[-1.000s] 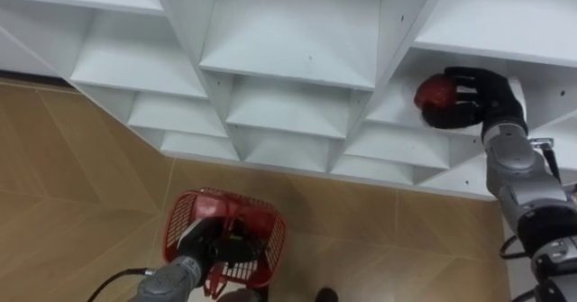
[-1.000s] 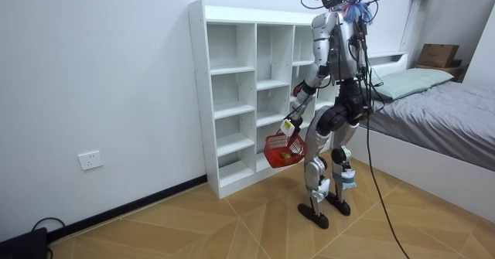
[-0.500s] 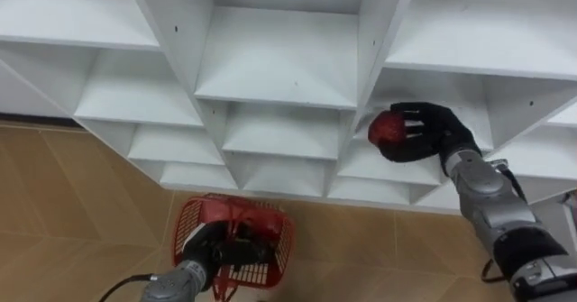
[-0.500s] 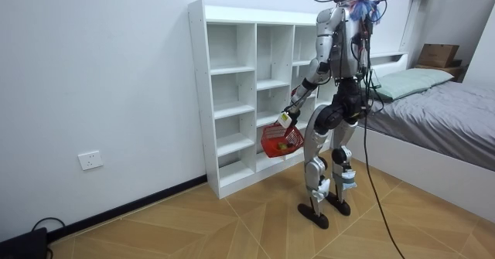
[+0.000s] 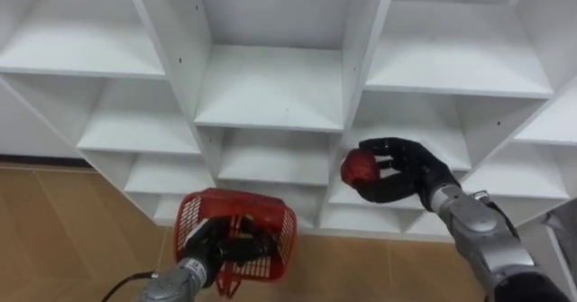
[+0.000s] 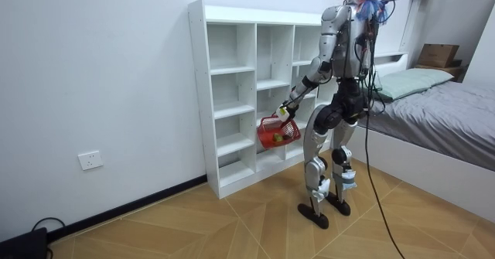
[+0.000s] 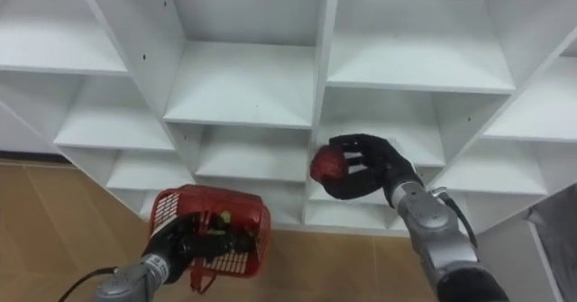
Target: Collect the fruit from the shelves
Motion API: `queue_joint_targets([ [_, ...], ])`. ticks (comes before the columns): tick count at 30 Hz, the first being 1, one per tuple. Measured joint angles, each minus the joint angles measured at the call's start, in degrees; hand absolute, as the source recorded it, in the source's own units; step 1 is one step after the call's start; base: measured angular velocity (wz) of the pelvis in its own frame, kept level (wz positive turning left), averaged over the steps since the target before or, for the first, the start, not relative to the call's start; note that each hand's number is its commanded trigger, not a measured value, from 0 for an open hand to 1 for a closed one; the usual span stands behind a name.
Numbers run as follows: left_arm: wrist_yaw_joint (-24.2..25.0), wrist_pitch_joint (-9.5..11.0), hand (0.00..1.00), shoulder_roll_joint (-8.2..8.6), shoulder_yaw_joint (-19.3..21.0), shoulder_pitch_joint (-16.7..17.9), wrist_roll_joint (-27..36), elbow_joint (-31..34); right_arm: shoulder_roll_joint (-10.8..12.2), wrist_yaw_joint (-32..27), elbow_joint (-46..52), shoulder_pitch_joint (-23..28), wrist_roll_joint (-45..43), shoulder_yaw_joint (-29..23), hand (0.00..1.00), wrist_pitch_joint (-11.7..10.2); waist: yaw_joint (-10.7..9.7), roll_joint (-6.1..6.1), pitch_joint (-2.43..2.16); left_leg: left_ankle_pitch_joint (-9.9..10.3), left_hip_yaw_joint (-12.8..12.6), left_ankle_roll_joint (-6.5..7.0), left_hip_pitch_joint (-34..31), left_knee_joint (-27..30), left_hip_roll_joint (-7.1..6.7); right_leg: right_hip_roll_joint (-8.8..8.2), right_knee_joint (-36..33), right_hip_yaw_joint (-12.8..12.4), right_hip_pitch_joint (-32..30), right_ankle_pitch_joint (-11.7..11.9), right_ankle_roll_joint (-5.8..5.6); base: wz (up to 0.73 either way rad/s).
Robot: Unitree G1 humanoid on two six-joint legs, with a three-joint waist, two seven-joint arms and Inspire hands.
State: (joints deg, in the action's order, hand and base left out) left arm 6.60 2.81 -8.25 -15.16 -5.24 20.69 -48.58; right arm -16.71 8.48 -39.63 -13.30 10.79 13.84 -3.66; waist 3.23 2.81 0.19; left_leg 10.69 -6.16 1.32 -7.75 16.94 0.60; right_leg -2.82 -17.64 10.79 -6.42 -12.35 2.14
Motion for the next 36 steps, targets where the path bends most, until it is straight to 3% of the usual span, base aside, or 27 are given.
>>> queue_joint_targets([
  [4,-0.4,0.2,1.0,0.01,0.5,3.0,0.1,6.5,1.2,0.6,4.5,3.6,0.4,-0.8,1.0,-0.2,-1.5,1.02,-0.26,-0.1,0.0,-0.02,2.0,-0.9,0.02,0.34,2.1,0.1,2.7,0.6,-0.19,0.0],
  [8,-1.4,0.9,1.0,0.45,0.7,4.1,2.6,9.9,3.0,1.0,6.3,6.9,0.3,-1.0,1.0,-0.2,-1.7,1.03,-0.24,-0.1,-0.1,-0.02,4.7,-2.3,-0.15,0.43,3.9,0.0,5.3,0.9,-0.42,0.0],
  [13,-1.4,1.4,1.0,1.06,0.9,4.9,3.6,11.0,3.5,1.0,13.4,11.1,0.5,-1.1,1.0,-0.2,-1.6,0.86,-0.06,-0.1,-0.1,-0.02,6.4,-3.5,-0.23,0.53,4.2,-0.1,6.9,0.9,-0.46,0.0],
  [20,-1.1,1.8,1.0,1.04,2.7,6.1,3.5,14.7,4.9,1.0,17.3,12.5,0.3,-1.6,1.0,-0.3,-1.7,0.64,0.41,-0.1,-0.3,-0.05,8.0,-4.3,-0.21,0.89,5.9,-0.6,8.4,1.1,-0.61,-0.01],
  [27,-1.5,2.2,1.0,1.1,2.6,6.1,3.5,15.7,5.6,1.0,17.5,12.6,0.9,-1.5,1.0,-0.5,-1.8,0.48,0.51,-0.1,-0.5,-0.05,8.4,-4.6,-0.25,0.91,6.0,-0.8,9.1,1.1,-0.64,0.0],
  [32,-1.5,2.2,1.0,1.14,2.6,6.1,3.5,17.7,6.0,1.8,19.7,13.1,0.7,-1.4,1.0,-0.5,-1.8,-0.25,0.98,0.1,-0.9,-0.16,8.9,-4.8,-0.07,1.04,5.9,-1.2,9.3,1.2,-0.64,-0.03],
  [36,-1.5,2.2,1.0,1.18,2.6,6.1,3.5,20.1,6.0,2.3,20.9,13.9,0.7,-1.0,1.0,-0.5,-1.8,-0.45,0.92,0.1,-0.9,-0.16,9.1,-4.8,-0.06,1.06,5.8,-1.2,9.5,1.2,-0.65,0.0],
])
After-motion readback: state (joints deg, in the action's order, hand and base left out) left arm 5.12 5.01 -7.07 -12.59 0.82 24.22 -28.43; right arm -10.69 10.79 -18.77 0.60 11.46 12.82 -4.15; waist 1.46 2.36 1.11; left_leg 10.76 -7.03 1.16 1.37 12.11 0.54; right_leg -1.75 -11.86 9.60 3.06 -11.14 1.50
